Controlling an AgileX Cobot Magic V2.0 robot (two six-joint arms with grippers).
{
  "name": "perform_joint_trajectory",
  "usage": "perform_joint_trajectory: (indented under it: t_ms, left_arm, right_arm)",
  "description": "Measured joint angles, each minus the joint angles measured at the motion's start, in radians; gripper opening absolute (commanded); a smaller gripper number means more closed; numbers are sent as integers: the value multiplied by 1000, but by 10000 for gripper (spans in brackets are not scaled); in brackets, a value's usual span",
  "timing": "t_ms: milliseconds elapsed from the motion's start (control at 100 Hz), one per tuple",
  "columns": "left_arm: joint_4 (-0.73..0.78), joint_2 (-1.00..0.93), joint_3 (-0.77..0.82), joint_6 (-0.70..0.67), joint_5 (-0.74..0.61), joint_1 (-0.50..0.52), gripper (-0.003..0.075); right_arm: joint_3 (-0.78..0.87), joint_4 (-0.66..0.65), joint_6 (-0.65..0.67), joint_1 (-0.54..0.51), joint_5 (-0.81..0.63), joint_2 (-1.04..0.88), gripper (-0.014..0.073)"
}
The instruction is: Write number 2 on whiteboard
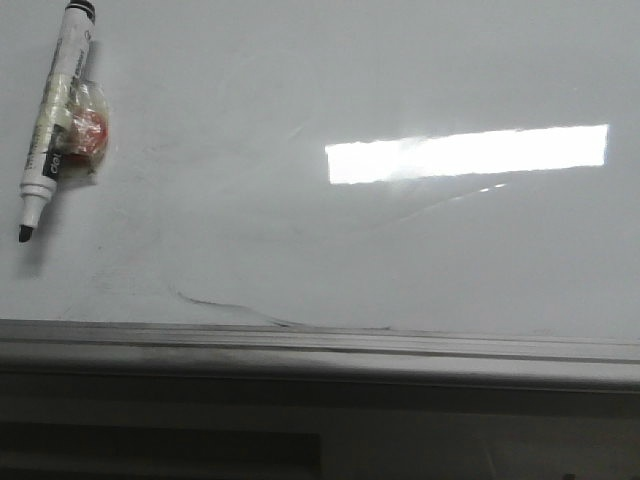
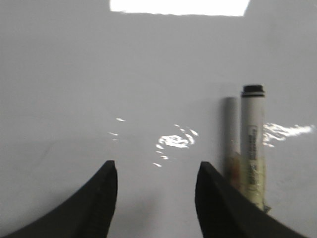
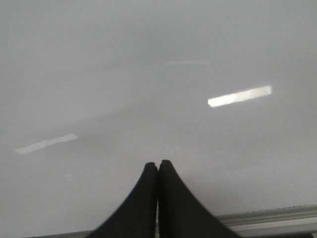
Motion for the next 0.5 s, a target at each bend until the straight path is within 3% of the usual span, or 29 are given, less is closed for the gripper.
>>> perform_joint_trajectory:
  t_ms: [260, 500]
  left_arm:
    - [-39, 35, 0, 21, 25, -174, 337]
    - [-99, 46, 0, 21, 40, -200, 337]
  right_arm:
    - [0, 0, -7, 0, -21, 0, -57]
    - [0, 0, -12, 0, -33, 0, -57]
